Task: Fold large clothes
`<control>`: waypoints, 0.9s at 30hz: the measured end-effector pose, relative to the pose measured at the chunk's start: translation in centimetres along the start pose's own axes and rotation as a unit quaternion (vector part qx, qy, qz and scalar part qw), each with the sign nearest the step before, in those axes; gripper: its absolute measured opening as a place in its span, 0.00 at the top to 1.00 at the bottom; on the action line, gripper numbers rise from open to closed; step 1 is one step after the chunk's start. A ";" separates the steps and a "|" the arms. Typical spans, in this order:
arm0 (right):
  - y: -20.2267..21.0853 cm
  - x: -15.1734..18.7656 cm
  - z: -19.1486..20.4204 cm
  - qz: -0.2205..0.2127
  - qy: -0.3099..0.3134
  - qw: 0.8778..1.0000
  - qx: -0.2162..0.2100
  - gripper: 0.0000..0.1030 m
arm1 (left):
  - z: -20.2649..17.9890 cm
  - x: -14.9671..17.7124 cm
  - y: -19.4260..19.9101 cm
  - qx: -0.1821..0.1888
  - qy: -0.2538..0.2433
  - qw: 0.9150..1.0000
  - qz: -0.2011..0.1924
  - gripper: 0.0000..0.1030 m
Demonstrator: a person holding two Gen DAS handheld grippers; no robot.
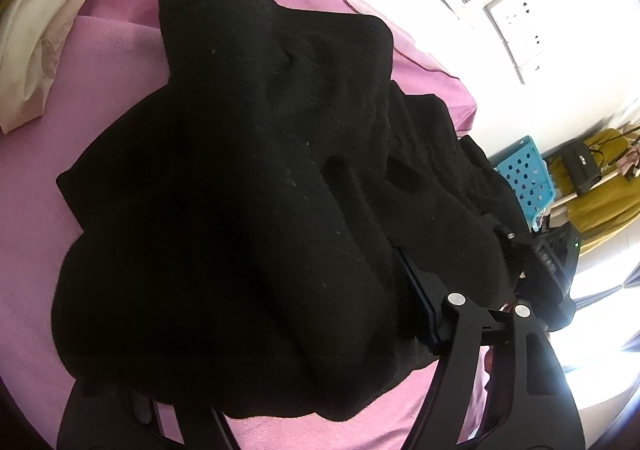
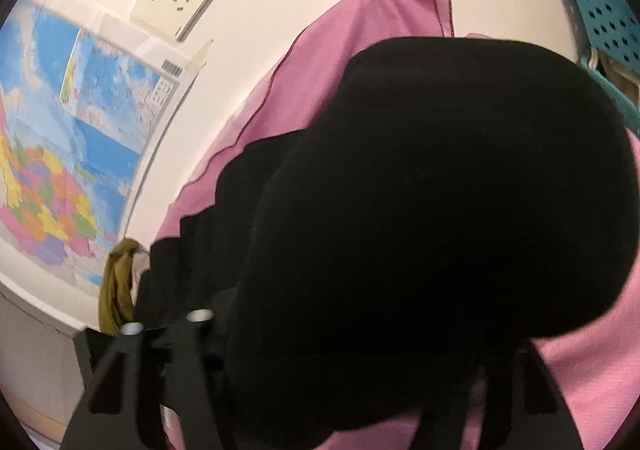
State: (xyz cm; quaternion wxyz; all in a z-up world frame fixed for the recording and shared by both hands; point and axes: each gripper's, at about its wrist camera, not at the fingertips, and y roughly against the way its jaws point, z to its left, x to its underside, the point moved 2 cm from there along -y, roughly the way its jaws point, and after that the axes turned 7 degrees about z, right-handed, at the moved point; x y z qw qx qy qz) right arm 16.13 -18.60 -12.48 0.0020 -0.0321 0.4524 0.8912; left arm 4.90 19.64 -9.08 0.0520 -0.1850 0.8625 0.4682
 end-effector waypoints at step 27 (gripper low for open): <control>-0.4 0.1 1.7 0.035 0.043 0.997 -0.057 0.79 | -1.9 -0.7 -0.8 0.014 -0.002 1.000 0.022 0.57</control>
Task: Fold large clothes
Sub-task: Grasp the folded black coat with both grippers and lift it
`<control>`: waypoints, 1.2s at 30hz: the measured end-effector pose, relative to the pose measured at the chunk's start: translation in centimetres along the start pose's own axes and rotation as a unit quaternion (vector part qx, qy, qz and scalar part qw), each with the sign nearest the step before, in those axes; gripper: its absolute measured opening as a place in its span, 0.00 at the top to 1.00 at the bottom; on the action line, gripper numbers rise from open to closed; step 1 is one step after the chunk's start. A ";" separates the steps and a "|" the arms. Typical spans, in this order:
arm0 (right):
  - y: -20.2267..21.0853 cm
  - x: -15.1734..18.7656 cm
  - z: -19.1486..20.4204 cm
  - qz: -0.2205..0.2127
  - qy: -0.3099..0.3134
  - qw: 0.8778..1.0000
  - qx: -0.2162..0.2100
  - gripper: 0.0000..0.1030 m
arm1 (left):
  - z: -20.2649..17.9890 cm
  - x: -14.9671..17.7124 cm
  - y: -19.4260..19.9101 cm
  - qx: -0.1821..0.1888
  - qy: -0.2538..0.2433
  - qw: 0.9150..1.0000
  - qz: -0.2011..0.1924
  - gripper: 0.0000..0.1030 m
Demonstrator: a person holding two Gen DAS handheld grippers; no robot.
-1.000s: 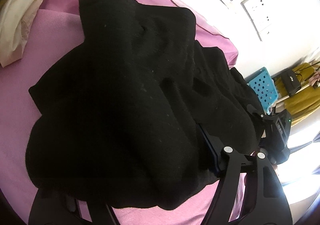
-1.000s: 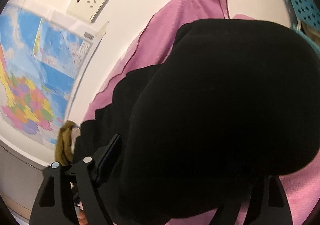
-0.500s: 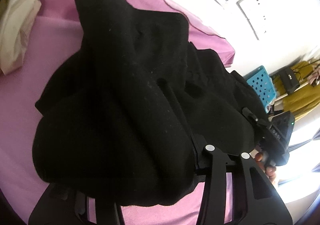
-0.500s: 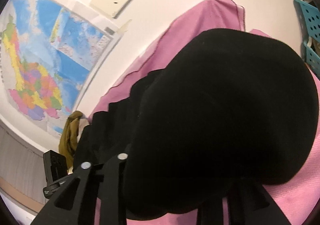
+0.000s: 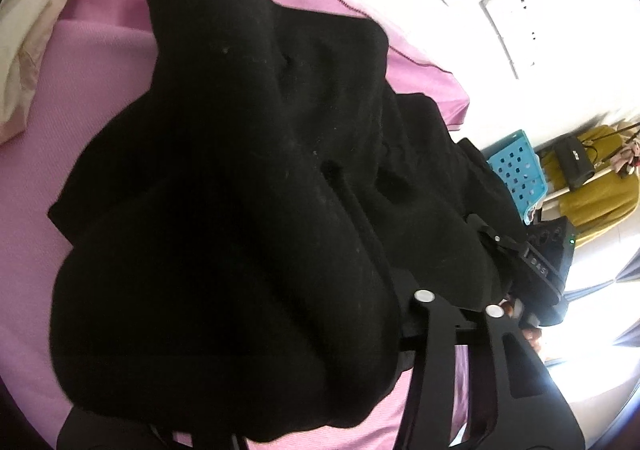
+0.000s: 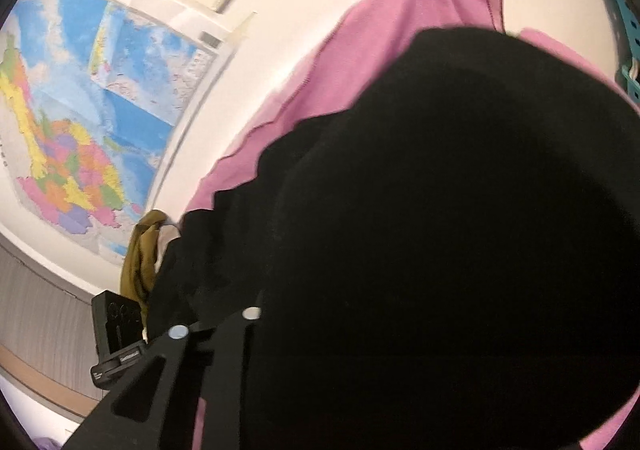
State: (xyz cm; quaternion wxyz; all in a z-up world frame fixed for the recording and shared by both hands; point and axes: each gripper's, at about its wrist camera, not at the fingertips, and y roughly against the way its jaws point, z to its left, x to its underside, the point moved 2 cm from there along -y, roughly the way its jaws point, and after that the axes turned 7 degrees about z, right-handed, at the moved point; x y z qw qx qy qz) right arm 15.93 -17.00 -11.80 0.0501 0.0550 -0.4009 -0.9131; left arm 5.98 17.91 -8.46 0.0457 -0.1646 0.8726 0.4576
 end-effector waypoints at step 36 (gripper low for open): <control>8.8 -2.5 24.2 -0.087 0.222 0.968 -0.081 0.82 | -8.4 -2.3 21.0 -0.032 -0.137 0.979 -0.147 0.67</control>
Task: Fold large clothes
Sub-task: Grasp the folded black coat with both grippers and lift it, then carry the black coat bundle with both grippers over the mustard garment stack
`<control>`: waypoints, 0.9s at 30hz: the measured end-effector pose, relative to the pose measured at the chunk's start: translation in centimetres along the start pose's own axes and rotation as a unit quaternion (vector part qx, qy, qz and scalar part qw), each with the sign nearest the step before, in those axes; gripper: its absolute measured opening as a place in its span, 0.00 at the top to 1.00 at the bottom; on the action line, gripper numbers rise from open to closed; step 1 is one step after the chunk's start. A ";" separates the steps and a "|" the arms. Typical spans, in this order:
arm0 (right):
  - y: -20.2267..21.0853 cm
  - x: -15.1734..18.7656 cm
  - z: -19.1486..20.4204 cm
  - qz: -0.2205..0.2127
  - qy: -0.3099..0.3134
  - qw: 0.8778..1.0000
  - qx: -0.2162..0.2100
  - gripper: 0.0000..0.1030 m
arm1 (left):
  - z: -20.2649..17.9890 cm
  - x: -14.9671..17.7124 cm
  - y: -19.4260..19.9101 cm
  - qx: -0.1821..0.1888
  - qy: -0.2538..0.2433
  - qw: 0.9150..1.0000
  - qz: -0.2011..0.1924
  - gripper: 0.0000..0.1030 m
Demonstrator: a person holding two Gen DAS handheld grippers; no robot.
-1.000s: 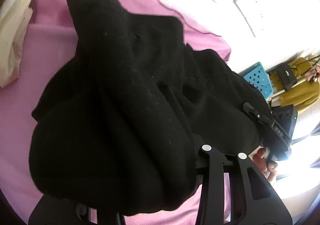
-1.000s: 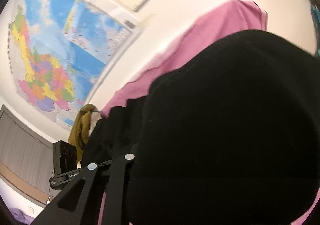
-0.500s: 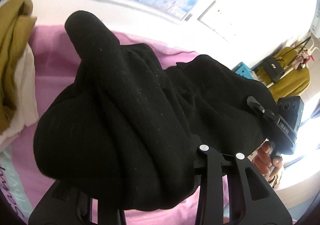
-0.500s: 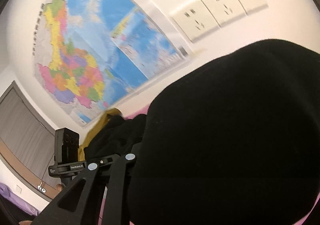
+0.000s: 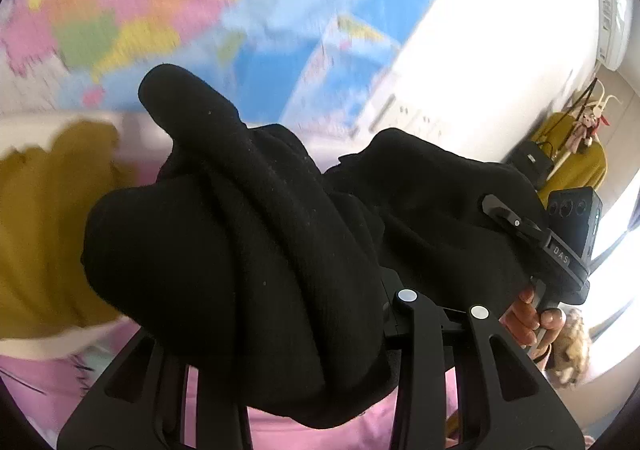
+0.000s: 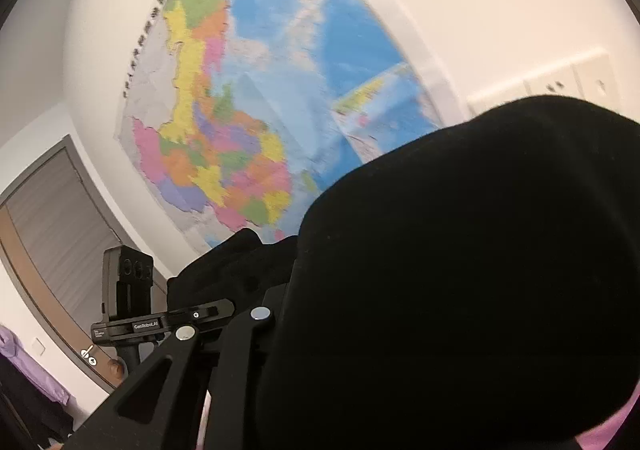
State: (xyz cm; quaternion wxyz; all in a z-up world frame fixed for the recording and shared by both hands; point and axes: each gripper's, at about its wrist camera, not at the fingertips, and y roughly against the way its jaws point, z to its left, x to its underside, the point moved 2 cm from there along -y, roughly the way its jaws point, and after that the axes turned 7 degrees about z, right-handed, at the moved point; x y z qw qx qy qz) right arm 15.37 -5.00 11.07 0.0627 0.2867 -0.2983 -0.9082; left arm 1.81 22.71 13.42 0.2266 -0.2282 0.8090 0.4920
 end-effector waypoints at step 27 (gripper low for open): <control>-29.5 -7.0 24.2 0.042 0.110 0.981 -0.153 0.82 | 24.2 -8.7 24.1 -0.225 0.097 0.949 -0.199 0.67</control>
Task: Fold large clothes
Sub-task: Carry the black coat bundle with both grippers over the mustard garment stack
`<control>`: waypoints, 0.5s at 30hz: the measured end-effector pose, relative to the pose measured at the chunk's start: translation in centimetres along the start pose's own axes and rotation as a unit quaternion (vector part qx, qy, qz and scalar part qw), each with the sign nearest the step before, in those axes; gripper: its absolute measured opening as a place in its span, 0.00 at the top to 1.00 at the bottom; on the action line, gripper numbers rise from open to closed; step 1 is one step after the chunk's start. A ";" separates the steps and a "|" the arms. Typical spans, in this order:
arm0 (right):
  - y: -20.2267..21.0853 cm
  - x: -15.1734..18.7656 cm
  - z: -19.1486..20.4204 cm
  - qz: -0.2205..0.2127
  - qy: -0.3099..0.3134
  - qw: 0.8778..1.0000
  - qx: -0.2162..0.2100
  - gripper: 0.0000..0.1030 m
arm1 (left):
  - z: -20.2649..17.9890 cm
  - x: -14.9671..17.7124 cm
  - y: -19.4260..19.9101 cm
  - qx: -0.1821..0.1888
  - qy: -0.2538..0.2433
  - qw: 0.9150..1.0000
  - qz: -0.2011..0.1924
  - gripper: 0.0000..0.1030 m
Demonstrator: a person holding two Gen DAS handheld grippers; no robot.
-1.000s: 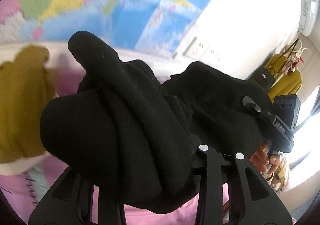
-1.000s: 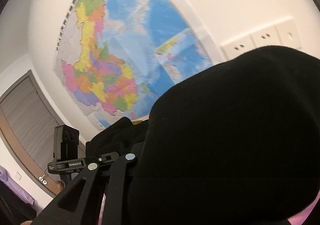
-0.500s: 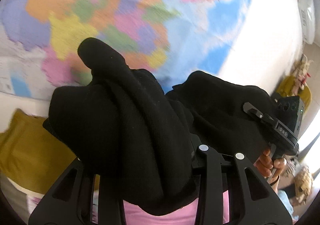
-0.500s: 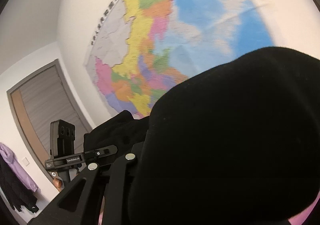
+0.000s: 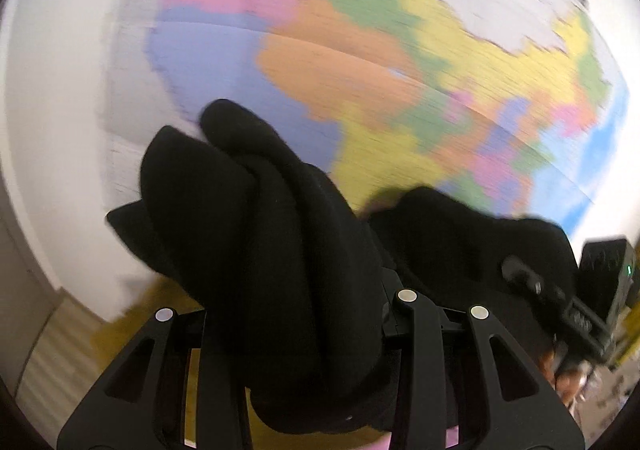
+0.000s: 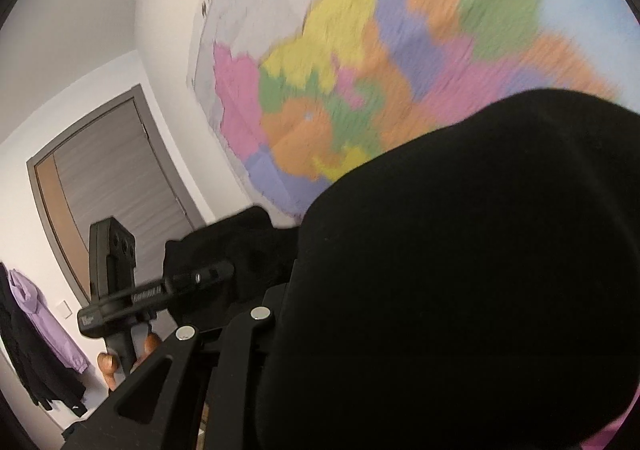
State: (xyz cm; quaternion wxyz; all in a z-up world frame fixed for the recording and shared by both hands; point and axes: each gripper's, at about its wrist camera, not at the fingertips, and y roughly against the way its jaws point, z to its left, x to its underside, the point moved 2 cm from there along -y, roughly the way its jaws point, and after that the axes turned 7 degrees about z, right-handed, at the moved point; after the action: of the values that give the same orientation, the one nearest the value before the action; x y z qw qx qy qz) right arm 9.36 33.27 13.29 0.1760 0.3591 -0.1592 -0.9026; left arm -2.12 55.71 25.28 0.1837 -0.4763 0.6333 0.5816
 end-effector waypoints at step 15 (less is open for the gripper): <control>-11.2 14.2 -4.2 0.217 -0.060 0.974 -0.007 0.50 | 18.3 13.1 -11.9 -0.090 0.124 0.984 0.094 0.55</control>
State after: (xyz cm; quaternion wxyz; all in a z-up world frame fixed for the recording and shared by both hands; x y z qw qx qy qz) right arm 0.44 36.40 -2.67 0.3604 0.2598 -0.2368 -0.8640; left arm -4.52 68.83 3.60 0.0047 -0.4979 0.6385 0.5869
